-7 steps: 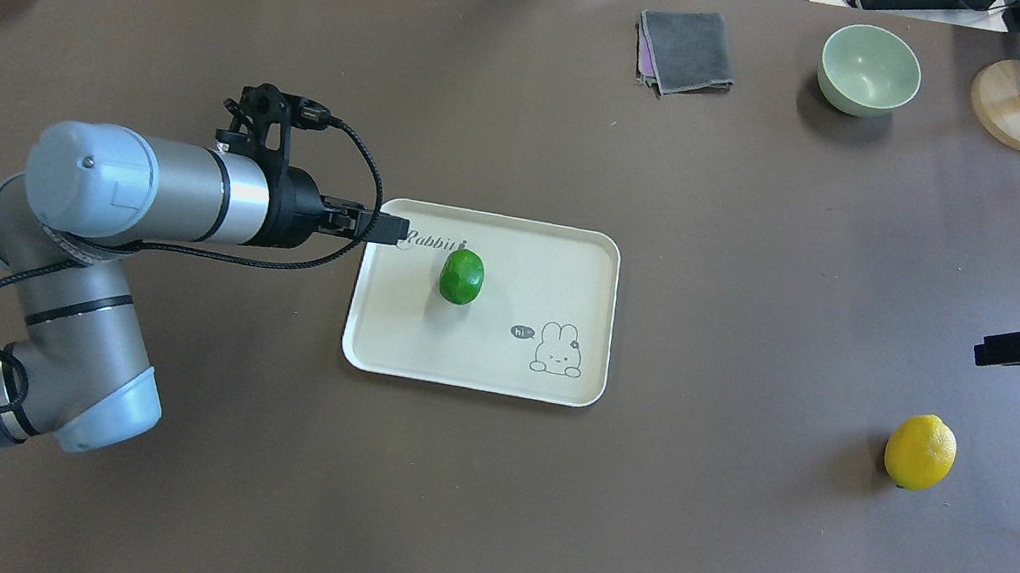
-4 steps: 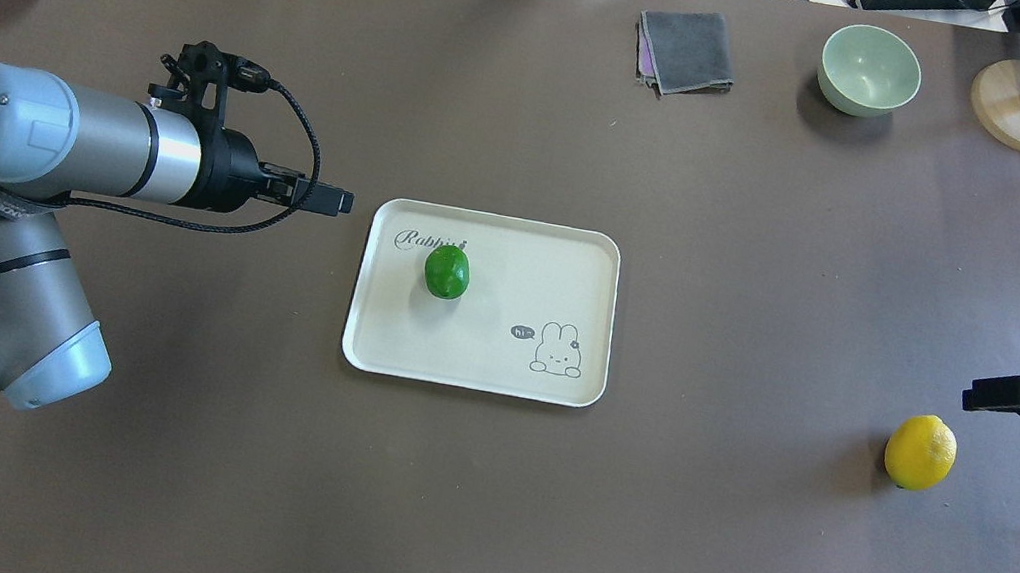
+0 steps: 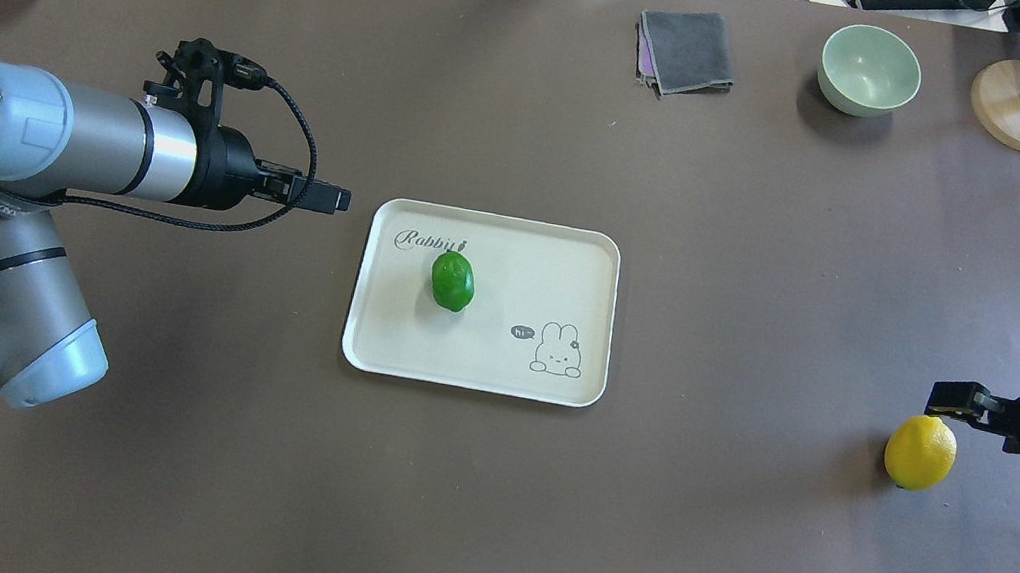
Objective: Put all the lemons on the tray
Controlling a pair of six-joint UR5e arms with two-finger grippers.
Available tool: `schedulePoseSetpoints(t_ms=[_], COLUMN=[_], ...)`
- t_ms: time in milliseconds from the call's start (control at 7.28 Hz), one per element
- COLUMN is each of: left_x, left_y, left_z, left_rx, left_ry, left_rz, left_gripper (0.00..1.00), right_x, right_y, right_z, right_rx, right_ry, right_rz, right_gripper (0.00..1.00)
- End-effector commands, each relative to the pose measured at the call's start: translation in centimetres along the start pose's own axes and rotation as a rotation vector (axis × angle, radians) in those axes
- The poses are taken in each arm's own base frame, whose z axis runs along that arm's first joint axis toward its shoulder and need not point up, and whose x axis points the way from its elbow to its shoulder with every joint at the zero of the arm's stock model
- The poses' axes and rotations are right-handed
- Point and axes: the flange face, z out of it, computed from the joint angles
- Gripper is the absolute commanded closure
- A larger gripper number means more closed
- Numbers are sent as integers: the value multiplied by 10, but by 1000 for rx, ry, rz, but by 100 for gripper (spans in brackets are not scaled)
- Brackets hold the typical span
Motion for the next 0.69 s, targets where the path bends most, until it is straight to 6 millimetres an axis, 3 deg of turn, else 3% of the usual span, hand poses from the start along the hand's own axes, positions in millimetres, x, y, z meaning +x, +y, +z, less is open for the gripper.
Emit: schedulePoseSetpoints(t_ms=[0,412,550], left_x=[0,-1,-1], left_y=[0,2,2], left_z=[0,1,1], left_rx=[3,-1,-1], left_ry=[0,-3,-3], left_rz=[2,1,1], left_gripper=[2,2,2], right_x=[-15,-19,-20], right_y=[27,59,67], right_z=[15,36,41], right_rx=[14,24,34], right_ry=[12,47,56], right_rz=[15,-59,-78], right_gripper=[0,3,45])
